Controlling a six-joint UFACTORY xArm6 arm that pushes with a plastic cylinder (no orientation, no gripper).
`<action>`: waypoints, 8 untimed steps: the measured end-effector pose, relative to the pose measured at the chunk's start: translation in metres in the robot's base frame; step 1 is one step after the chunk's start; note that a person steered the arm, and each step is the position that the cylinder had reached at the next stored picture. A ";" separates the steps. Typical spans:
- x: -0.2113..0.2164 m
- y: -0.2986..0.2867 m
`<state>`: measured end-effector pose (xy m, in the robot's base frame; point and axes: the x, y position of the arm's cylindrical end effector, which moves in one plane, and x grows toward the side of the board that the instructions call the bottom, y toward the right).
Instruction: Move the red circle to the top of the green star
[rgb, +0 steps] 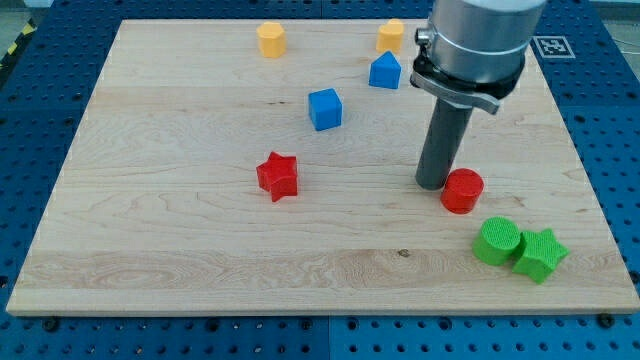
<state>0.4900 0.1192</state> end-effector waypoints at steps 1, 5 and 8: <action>0.000 0.000; 0.005 0.030; 0.017 0.064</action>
